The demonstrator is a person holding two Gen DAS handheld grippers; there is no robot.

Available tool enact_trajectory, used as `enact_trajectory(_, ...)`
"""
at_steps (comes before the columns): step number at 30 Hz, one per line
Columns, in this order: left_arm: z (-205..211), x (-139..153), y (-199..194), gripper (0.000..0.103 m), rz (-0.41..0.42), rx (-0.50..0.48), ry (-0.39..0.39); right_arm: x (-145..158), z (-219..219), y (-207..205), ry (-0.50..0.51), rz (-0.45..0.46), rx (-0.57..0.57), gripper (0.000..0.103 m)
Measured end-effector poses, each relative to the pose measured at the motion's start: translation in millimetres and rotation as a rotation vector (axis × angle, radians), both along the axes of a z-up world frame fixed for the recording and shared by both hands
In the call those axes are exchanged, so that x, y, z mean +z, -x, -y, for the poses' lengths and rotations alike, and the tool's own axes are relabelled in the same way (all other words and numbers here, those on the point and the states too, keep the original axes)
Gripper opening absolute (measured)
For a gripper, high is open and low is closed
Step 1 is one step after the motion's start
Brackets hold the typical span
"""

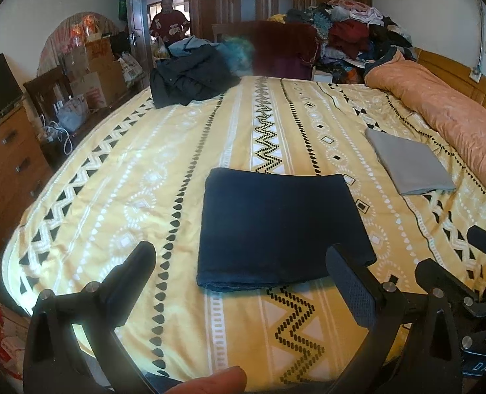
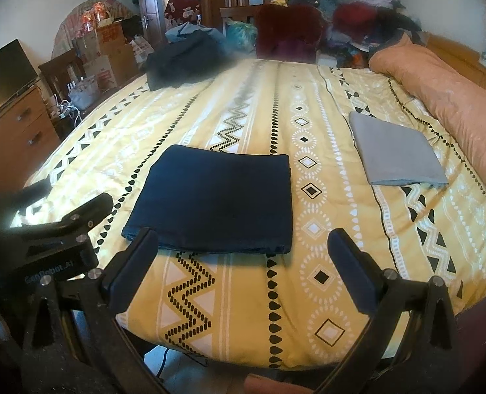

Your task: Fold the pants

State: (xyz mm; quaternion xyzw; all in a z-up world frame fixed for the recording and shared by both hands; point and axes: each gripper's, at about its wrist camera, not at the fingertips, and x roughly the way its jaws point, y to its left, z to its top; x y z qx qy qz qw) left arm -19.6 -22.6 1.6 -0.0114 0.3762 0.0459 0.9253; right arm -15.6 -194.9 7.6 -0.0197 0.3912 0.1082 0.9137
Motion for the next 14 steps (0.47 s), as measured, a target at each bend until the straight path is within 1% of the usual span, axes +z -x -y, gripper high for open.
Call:
enact_trajectory(2, -0.2, -0.8, -0.4, 0.103, -0.002, 0.003, -0.009, 0.6, -0.2, -0.8, -0.003, -0.004, 0.005, 0.103)
enact_trajectory(10, -4.9, -1.6, -1.0, 0.103, -0.005, 0.022, -0.004, 2.3, -3.4, -1.4, -0.006, -0.005, 0.024, 0.103)
enact_trajectory(14, -6.9, 1.0, 1.8, 0.103, 0.011, 0.038, -0.002, 4.2, -8.2, -1.1, 0.005, 0.008, 0.032, 0.103)
